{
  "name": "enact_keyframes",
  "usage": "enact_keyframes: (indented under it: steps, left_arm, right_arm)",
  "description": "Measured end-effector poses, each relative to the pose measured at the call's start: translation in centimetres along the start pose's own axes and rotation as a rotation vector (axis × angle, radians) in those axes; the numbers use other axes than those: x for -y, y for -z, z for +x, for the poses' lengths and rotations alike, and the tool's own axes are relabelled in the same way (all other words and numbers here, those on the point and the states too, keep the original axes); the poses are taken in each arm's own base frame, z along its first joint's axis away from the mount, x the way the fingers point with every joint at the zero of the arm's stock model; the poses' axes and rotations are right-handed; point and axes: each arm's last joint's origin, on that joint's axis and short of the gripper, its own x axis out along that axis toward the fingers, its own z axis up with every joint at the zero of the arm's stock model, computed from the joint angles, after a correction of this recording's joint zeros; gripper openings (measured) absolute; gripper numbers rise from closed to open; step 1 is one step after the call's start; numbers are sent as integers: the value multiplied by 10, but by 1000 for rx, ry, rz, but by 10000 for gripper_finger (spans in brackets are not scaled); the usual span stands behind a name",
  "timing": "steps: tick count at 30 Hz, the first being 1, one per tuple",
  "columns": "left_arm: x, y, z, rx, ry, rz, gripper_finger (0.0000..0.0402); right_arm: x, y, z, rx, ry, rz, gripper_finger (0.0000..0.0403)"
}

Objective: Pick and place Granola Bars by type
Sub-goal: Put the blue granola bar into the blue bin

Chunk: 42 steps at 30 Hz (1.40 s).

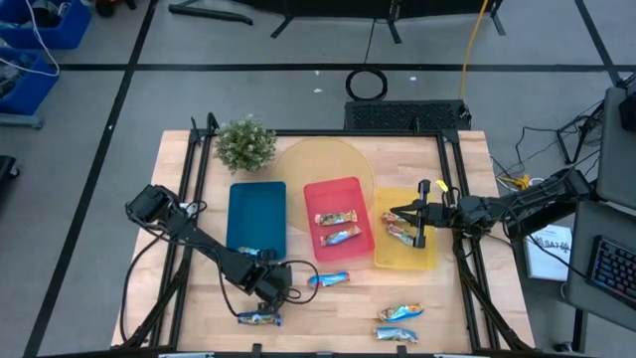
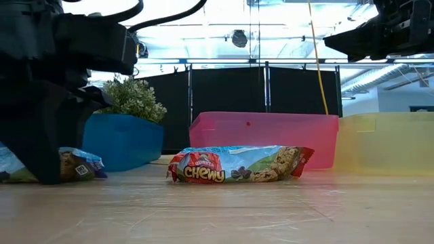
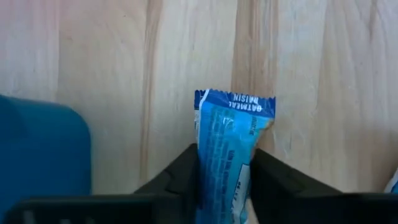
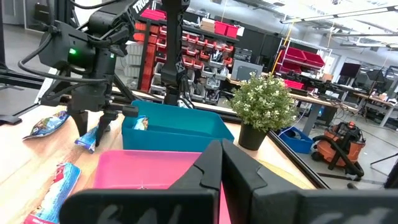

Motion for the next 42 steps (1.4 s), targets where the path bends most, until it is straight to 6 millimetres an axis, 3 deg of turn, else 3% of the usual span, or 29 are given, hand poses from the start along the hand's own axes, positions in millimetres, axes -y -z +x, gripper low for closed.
enact_keyframes:
  steps: [6,12,17,20,23,28,33,42]
  left_arm:
    - [-2,-2,-16,20,60,23,48]
    - [2,-5,-69,166,128,64,48]
    - [-12,1,-120,248,6,86,50]
    - [-30,11,-133,264,-165,74,37]
    - [-46,19,-132,262,-268,38,35]
    - [-61,32,-104,190,-309,36,51]
    - [-74,41,-79,163,-299,35,34]
    - [-80,44,-70,140,-279,4,50]
  right_arm:
    - [0,0,0,0,0,7,0]
    - [0,1,0,-9,-2,4,0]
    - [0,1,0,-10,-2,4,0]
    - [0,1,0,-10,-2,3,0]
    - [0,1,0,-10,-3,4,0]
    - [0,1,0,-11,-3,2,0]
    - [0,1,0,-11,-2,-16,0]
    - [0,1,0,-12,-3,-20,0]
